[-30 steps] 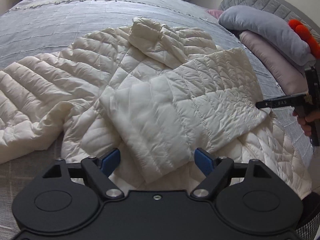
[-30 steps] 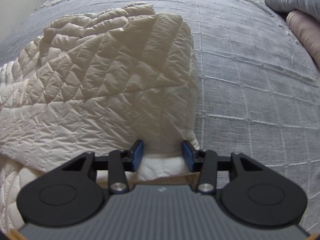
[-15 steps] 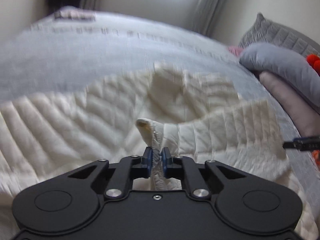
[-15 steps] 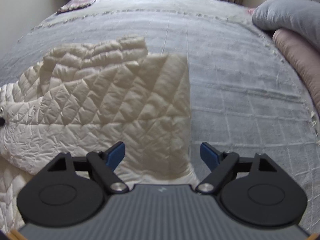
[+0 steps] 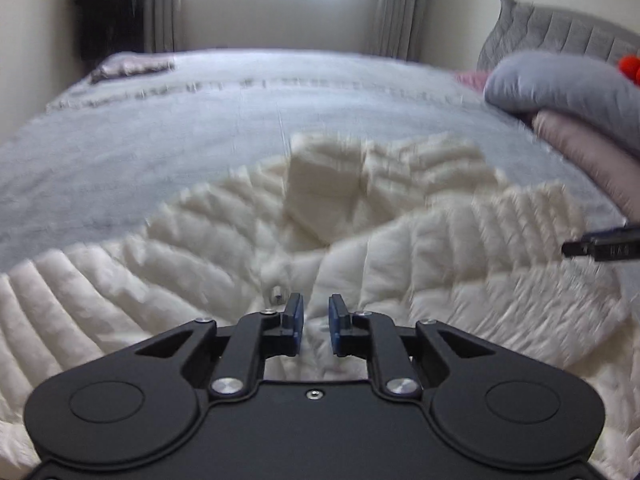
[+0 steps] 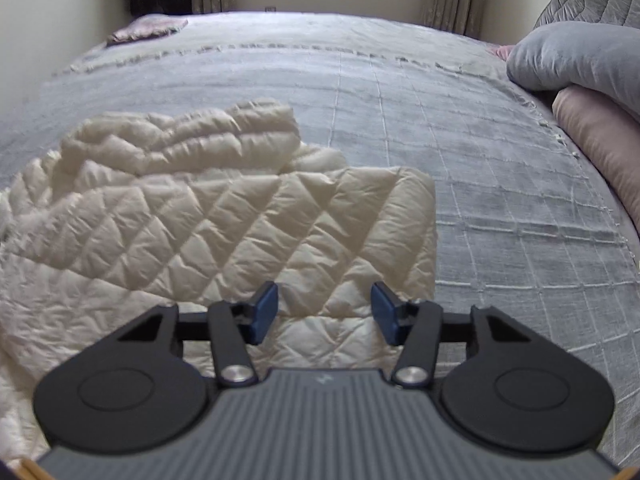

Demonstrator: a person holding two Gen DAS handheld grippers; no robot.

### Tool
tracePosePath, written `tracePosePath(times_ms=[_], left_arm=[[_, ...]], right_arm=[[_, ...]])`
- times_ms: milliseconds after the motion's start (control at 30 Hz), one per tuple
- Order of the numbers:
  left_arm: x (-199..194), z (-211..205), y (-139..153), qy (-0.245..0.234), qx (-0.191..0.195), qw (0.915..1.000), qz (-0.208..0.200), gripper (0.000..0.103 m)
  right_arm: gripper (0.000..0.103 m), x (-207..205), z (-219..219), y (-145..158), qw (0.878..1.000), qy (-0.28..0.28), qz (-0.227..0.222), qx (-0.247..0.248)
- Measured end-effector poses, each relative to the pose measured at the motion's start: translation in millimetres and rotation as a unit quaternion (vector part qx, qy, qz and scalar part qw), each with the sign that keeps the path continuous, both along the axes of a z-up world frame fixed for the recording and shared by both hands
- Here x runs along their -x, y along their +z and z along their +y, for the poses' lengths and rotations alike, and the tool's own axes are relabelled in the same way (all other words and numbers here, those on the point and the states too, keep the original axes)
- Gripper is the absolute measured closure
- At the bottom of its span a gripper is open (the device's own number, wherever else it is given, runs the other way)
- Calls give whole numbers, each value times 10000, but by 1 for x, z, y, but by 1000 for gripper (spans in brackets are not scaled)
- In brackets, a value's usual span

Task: Fold large clothes
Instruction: 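Release the folded edge from the left tool and pull back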

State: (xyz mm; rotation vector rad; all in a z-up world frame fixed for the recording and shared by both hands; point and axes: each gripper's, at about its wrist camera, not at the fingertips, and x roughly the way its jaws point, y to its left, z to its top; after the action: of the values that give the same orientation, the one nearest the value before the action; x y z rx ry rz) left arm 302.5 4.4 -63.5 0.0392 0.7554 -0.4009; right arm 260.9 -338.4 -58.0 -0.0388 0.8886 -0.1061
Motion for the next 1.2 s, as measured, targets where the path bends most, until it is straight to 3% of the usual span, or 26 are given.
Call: tracePosePath(times_ms=[133,367,433,500,533,667,767,967,1200], left_arm=[[-6,-2,-21,15,155,9998,135,86],[1,6,-3,143,216,9987,447,86],[10,16,7,221,216,9981,536,76],[20,30,16,485,112,9972,552,40],[27,41,20,609,88,9969,494,31],[44,86,29,1185,-129,9914,534,21],[51,127,27,1772,-227,9814,706,18],[48,201,9,2967,-374,9485,1043,13],[36,263,-9,3842,-75,9157,1180,13]], right_arm=[[52,-5,-7,-20,9996,-135,144,-211],[47,6,-3,-7,9993,-167,242,-238],[30,13,-1,2,9991,-65,266,-334],[23,22,1,9,9989,-20,289,-382],[22,26,2,12,9988,-7,312,-369],[17,41,5,19,9986,54,425,-302],[16,50,6,24,9987,57,451,-245],[14,57,10,30,9984,83,501,-240],[13,56,24,27,9979,287,565,-96]])
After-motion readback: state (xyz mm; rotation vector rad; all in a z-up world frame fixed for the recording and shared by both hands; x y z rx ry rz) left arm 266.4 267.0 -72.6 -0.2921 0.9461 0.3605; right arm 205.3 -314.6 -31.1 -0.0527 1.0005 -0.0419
